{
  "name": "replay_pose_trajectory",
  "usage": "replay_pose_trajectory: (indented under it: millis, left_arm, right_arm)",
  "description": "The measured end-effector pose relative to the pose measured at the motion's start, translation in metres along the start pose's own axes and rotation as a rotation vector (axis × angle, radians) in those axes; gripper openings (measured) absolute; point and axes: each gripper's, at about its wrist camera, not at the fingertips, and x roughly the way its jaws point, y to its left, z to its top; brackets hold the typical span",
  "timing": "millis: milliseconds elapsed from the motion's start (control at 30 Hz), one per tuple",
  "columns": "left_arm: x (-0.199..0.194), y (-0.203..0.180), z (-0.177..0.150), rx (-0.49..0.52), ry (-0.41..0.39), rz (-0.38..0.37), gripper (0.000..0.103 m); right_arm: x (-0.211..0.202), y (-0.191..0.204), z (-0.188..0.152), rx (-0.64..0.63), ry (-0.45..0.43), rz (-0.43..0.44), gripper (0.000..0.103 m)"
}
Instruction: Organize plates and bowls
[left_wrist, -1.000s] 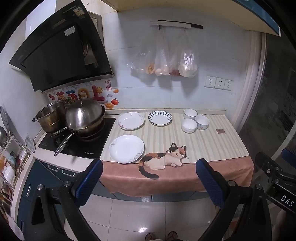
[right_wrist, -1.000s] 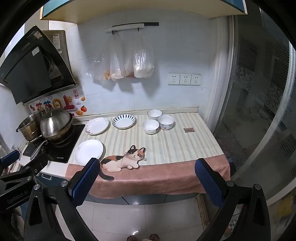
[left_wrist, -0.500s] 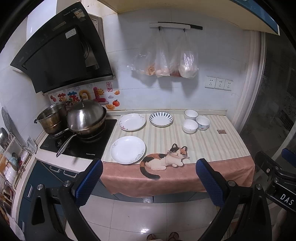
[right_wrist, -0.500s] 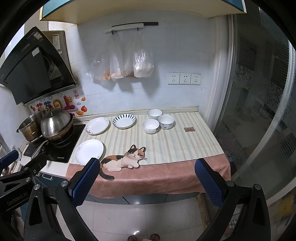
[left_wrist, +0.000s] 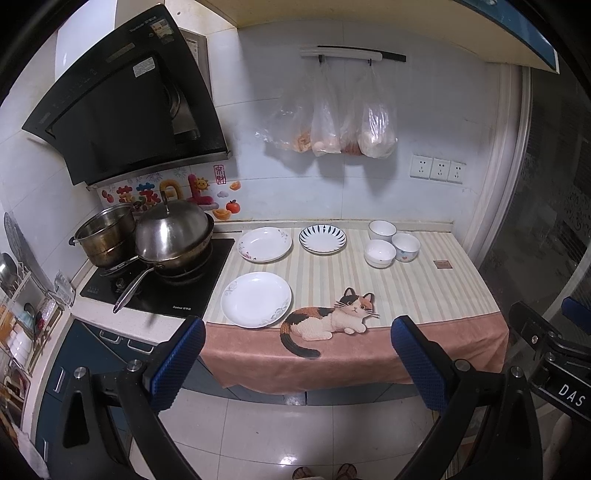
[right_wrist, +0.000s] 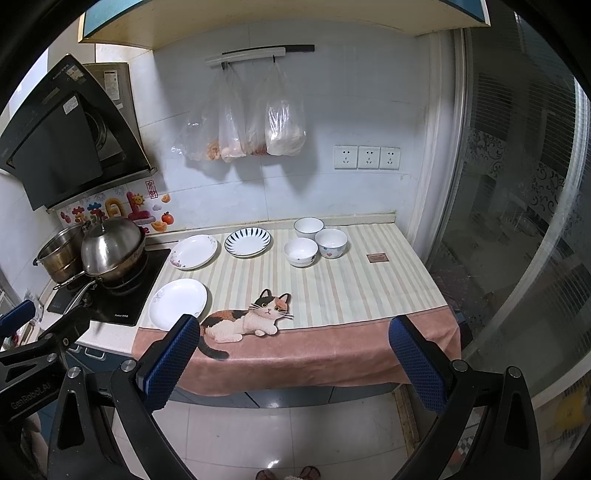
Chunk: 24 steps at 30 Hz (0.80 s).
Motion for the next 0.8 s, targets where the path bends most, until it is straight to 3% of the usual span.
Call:
replay_pose_trajectory:
  millis: [800]
  left_arm:
    - [-0.0019, 0.0001, 0.0042, -0.002, -0.003, -0.002, 0.103]
  right_arm:
    - [0.0034, 0.0017, -0.0039, 0.003, 0.002, -0.002, 0.103]
